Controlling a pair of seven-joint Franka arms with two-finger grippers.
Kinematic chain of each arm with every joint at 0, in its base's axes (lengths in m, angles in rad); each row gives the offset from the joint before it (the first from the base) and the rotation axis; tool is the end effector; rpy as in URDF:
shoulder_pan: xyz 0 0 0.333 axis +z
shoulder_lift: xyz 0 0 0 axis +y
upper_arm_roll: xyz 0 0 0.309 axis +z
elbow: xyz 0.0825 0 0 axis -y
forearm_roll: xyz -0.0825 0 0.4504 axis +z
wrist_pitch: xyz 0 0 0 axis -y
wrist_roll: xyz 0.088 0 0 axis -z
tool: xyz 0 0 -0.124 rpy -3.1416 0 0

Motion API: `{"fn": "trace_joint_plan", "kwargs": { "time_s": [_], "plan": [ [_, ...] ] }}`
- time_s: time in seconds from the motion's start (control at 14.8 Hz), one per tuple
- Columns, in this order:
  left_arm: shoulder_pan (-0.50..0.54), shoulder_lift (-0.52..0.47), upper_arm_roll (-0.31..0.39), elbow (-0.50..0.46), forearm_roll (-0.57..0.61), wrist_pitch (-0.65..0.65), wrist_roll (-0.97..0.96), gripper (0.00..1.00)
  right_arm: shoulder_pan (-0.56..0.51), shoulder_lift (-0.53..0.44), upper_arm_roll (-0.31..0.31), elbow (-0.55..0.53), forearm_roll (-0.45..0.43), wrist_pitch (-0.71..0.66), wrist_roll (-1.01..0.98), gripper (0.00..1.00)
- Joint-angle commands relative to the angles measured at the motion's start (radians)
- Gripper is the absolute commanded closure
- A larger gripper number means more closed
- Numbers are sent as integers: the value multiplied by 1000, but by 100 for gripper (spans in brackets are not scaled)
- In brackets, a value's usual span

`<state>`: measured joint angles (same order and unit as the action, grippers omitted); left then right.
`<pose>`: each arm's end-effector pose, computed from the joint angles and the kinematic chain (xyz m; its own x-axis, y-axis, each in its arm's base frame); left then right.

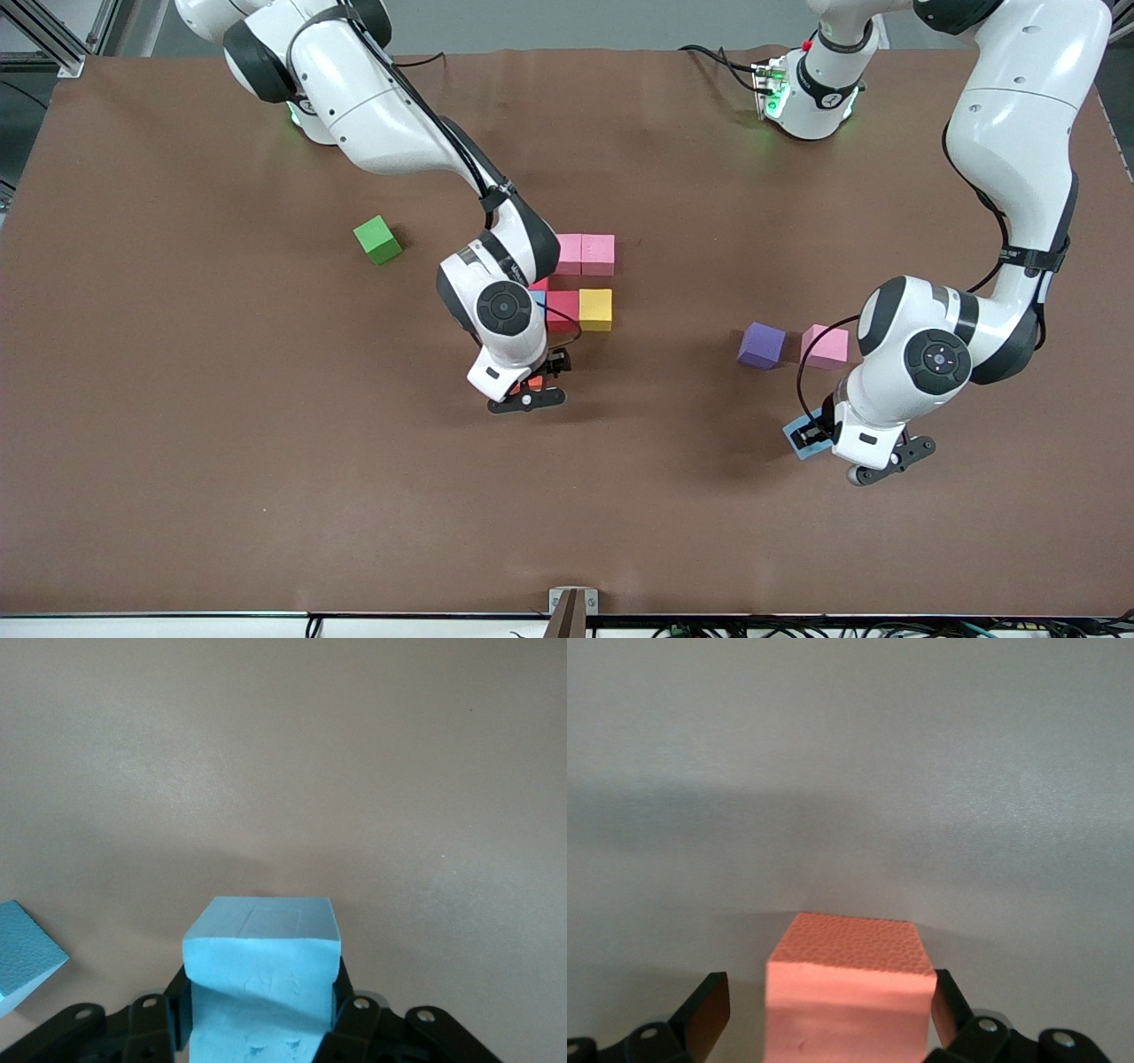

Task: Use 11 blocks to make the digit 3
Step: 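Open the right gripper off the orange block while the left gripper holds blue, then raise the right gripper away while the left gripper carries blue toward figure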

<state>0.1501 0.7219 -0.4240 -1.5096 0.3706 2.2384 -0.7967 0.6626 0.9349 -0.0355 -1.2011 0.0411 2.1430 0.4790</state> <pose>0.7542 -0.1525 0.2133 0.9145 0.3971 0.0772 0.3956 -0.9178 0.0343 0.6515 0.4832 0.1555 0.9901 0.1400 0.0039 0.1400 -0.9901 -0.0089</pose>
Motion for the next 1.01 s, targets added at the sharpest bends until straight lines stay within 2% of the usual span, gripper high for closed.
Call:
{"fn": "trace_joint_plan", "kwargs": {
  "time_s": [0.0,0.14,0.34,0.54,0.81,0.95],
  "plan": [
    [-4,-4,1,0,2,-10,-21,49,-27,-18,23,64,13,-113,6,0],
    [-6,-4,1,0,1,-10,-21,49,-44,-45,25,74,17,-162,1,0],
    [-4,-4,1,0,1,-10,-21,49,-115,-105,23,71,111,-178,-22,0],
    [-6,-4,1,0,1,-10,-22,49,-172,-166,6,63,95,-285,-172,0],
    [-7,-4,1,0,4,-10,-45,49,-334,-223,-26,61,88,-415,-192,0],
    [-11,-6,1,0,4,-10,-52,49,-409,-245,-46,61,47,-469,-194,0]
  ]
}}
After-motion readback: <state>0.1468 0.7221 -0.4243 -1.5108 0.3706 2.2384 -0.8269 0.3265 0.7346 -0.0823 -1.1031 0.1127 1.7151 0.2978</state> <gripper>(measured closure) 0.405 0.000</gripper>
